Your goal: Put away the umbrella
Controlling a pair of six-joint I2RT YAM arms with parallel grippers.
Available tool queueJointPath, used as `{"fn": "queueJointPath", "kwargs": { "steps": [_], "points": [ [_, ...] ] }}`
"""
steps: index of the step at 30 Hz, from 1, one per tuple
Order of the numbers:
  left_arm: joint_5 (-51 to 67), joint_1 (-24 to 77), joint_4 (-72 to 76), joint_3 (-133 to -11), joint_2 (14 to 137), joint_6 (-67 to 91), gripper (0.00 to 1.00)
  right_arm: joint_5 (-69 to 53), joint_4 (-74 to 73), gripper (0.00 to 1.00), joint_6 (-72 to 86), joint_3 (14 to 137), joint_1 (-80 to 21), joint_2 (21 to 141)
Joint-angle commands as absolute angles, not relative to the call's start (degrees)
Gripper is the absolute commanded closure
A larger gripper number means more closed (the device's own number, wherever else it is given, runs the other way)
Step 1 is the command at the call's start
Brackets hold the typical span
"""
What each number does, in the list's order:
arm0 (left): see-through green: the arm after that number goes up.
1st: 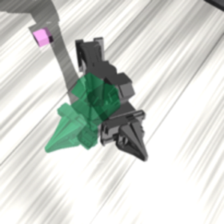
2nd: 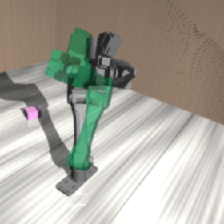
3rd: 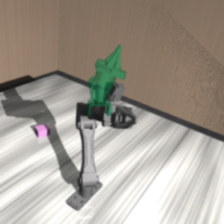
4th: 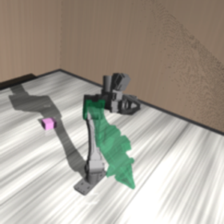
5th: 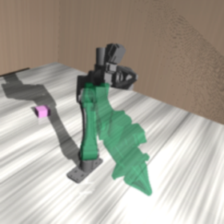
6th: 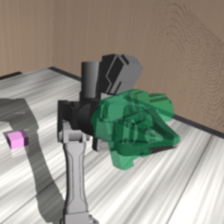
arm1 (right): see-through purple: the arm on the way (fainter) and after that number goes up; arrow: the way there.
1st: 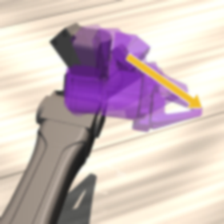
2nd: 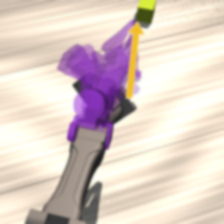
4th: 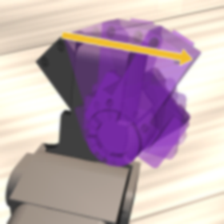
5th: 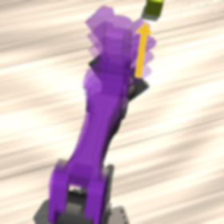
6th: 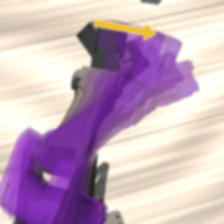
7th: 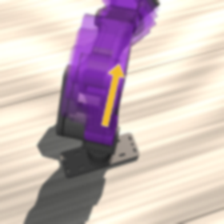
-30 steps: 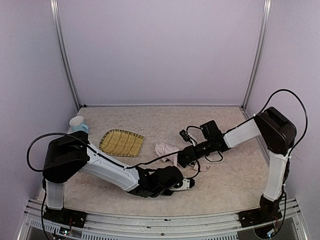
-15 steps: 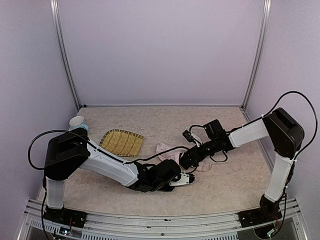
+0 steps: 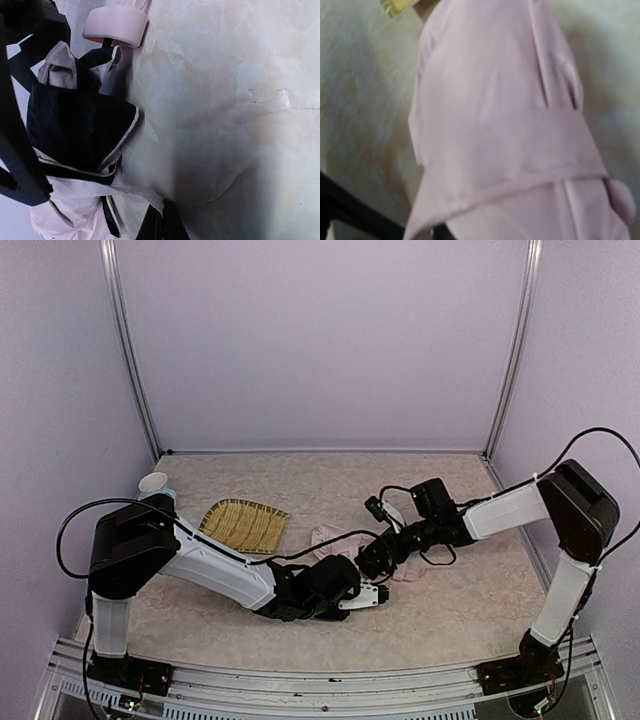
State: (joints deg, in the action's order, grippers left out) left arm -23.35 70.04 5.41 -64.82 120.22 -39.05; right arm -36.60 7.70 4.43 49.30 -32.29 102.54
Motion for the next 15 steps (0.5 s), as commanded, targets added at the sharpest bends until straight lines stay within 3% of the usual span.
{"fn": "queueJointPath", "kwargs": {
  "steps": [1, 9, 12, 15],
  "points": [
    [-12.7, 69.1, -18.2, -57.4, 130.3, -38.5, 1.00, -32.1, 13.7, 0.00, 9.1, 51.6, -33.2, 104.9],
    [-12.5, 69.1, -18.1, -57.4, 130.3, -38.5, 1.00, -25.0, 12.1, 0.03, 8.7, 54.3, -36.8, 111.0],
    [-12.4, 69.1, -17.9, -57.1, 130.2, -38.3, 1.00, -22.8, 9.7, 0.10, 7.8, 54.2, -36.8, 112.7],
    [-12.2, 68.9, -17.6, -56.4, 129.8, -38.0, 1.00, -21.5, 7.5, 0.25, 6.7, 54.2, -36.7, 113.0]
  ]
}}
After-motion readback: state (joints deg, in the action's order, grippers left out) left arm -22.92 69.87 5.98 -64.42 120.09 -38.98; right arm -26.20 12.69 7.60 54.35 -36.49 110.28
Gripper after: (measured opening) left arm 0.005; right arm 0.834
